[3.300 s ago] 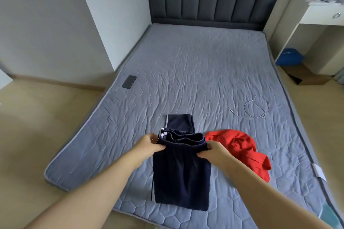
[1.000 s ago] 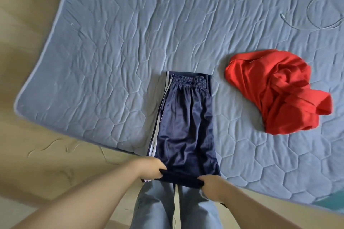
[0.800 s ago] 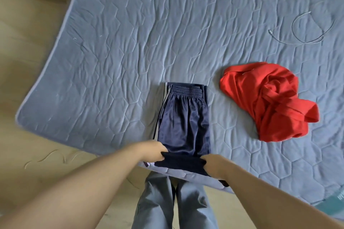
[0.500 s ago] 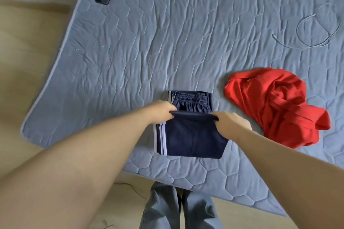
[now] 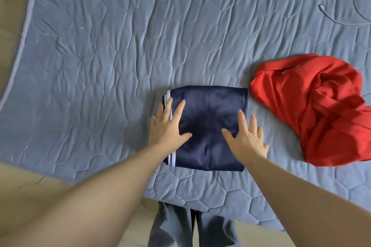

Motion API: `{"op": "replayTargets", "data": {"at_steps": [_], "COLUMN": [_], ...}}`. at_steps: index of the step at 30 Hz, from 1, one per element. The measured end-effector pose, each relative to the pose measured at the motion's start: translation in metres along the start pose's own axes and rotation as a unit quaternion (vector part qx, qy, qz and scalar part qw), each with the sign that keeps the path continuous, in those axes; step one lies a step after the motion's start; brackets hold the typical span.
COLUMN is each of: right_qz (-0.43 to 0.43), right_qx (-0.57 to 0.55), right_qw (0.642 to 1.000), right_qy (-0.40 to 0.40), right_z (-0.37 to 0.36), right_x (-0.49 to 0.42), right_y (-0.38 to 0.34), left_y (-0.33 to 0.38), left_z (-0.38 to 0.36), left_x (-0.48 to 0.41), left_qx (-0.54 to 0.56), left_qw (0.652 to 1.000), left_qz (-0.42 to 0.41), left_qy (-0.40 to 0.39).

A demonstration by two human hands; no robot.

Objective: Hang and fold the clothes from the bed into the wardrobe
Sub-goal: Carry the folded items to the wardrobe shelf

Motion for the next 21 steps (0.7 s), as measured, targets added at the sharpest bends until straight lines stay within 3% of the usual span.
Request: {"op": "replayTargets", "data": {"at_steps": [4, 9, 15, 21], "right_qz": [-0.017, -0.013, -0.027, -0.073], "right_qx": [-0.123, -0.156, -0.384, -0.476], "right_qw": [0.990, 0.987, 0.918, 0.866], "right_qy": [-0.062, -0.043, -0.097, -0.137], "right_z": [-0.033, -0.064, -0.080, -0.069], "right_x": [-0.026, -0.051, -0.042, -0.011], "right_y": [0.014, 0.025, 0.027, 0.021], "left_y": [-0.020, -0.037, -0.036, -0.041], "left_z": [-0.041, -0.066, -0.079, -0.050], "left_x": [-0.014, -0.037, -0.025, -0.005], "left_qx": [0.162, 0.240, 0.408, 0.487], "left_qw": [0.983, 0.966, 0.904, 0.852], "left_qz": [0.086, 0.083, 0.058, 0.101], "left_qy": [-0.026, -0.043, -0.109, -0.160]}}
Point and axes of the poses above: each hand's wrist, its own x-axis away from the middle knuckle, its own z-axis out of the back of the hand, y = z × x, the point moved 1 cm from there along -x, towards the middle knuckle, and after that the axes turned 5 degrees about -y, right-handed, at the moved point
